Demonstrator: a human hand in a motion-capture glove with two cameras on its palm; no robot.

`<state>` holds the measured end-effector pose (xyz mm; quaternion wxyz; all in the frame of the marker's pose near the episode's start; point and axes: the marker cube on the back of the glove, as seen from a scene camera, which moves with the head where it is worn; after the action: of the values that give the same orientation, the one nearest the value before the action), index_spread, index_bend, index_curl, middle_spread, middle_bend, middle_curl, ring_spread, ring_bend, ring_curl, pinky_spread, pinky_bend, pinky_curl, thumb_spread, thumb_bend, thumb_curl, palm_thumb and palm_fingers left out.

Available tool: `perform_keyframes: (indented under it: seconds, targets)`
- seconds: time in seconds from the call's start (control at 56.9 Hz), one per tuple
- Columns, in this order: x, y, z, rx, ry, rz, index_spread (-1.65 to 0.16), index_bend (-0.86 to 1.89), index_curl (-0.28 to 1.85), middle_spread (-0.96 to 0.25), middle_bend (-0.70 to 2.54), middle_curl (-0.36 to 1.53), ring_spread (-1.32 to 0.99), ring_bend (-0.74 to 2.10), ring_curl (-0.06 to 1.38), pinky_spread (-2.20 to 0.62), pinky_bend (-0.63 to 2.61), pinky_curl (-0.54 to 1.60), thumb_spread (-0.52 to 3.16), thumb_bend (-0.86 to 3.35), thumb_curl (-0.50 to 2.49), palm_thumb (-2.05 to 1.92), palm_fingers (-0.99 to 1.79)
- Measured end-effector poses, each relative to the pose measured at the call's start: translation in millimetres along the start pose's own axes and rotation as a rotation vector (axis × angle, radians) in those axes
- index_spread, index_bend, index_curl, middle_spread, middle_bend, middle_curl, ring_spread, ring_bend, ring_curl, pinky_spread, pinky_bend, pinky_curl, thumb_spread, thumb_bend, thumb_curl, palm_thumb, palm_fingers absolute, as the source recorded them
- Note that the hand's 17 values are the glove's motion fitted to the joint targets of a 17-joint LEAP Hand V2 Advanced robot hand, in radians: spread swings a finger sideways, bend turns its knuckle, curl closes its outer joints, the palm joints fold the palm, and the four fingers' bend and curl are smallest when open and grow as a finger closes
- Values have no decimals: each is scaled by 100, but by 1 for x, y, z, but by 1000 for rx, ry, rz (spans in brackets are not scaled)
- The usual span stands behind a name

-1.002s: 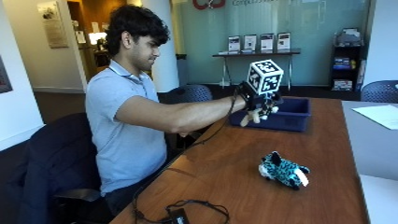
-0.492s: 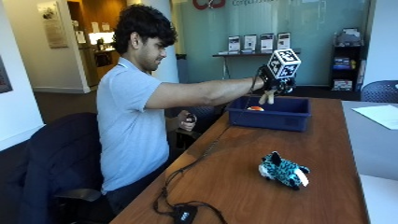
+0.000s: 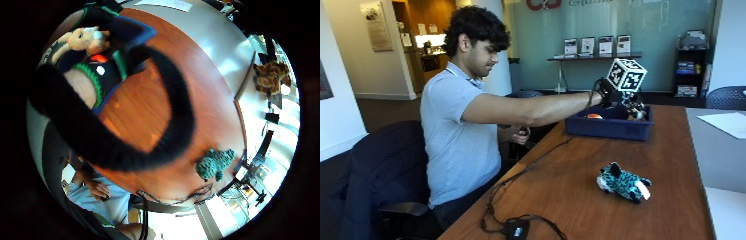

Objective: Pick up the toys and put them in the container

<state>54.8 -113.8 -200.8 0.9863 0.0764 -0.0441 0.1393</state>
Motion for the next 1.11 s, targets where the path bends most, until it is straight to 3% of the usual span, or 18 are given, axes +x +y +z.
perform_keyframes:
  seconds: [0.176, 0.334, 0.475, 0.633, 0.827, 0.897, 0.985, 1.108]
  targets:
    - [99, 67, -27, -22, 175, 210, -34, 24, 42, 2, 16, 38, 0, 47, 30, 3, 118, 34, 145, 2, 42, 1, -14]
    - [171, 118, -27, -109, 210, 381, -35, 23, 42, 2, 11, 32, 2, 21, 24, 8, 113, 32, 142, -1, 39, 2, -22]
    - [220, 147, -12, -140, 181, 511, -36, 19, 41, 2, 9, 28, 3, 15, 22, 10, 110, 31, 141, -1, 37, 2, -21]
    - [259, 164, 20, -217, 105, 583, -36, 17, 39, 3, 9, 23, 3, 14, 20, 11, 110, 31, 140, 0, 36, 4, -21]
    - [284, 160, 65, -223, 2, 548, -35, 18, 37, 5, 7, 19, 4, 13, 17, 8, 116, 33, 146, 5, 37, 17, -22]
    - [287, 156, 71, -78, 24, 511, -33, 25, 40, 7, 7, 16, 5, 20, 18, -3, 117, 34, 156, 11, 37, 25, -6]
    - [291, 154, 69, 100, 123, 467, -29, 29, 38, 6, 12, 14, 0, 50, 23, -22, 125, 33, 161, 24, 43, 45, 54]
    - [294, 154, 62, 209, 159, 438, -25, 27, 43, 2, 20, 17, -11, 75, 34, -32, 123, 37, 151, 31, 53, 67, 82]
